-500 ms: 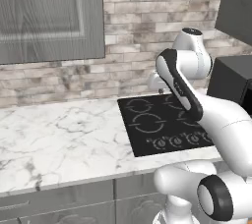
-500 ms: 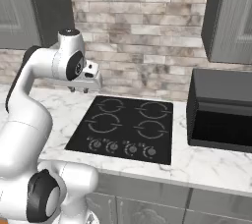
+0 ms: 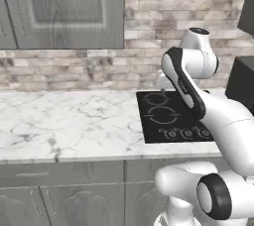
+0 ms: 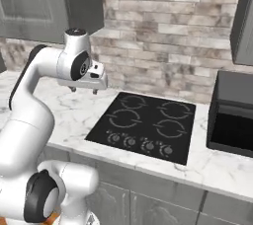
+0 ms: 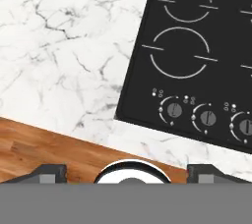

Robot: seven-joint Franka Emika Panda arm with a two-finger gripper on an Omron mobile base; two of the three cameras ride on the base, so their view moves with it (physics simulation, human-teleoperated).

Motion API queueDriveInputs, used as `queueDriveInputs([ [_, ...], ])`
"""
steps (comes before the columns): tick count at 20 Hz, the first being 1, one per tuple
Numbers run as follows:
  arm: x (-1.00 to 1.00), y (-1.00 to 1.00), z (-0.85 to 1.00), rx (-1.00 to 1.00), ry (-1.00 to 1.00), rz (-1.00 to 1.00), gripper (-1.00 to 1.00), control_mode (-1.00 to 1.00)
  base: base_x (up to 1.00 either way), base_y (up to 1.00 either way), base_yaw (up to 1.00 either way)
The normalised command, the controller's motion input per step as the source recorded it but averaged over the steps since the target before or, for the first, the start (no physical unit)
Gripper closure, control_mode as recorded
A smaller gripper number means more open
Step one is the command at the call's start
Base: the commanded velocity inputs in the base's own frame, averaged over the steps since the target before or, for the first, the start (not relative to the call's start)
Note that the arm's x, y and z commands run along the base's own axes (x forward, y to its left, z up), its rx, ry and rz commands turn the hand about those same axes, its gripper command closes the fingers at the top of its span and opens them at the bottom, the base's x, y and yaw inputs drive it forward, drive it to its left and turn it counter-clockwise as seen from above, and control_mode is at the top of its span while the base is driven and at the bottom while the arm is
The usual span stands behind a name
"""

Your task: Navigate to the toaster.

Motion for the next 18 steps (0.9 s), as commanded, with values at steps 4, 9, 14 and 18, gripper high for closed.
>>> queueDriveInputs([
  [4,0.00,0.00,0.00,0.00,0.00,0.00,-1.00,1.00,-0.56,-0.16,0.71],
  [9,0.00,0.00,0.00,0.00,0.00,0.00,-1.00,1.00,-0.50,-0.22,0.73],
  [14,0.00,0.00,0.00,0.00,0.00,0.00,-1.00,1.00,-0.53,-0.20,0.86],
  [18,0.00,0.00,0.00,0.00,0.00,0.00,-1.00,1.00,-0.33,-0.04,0.91],
])
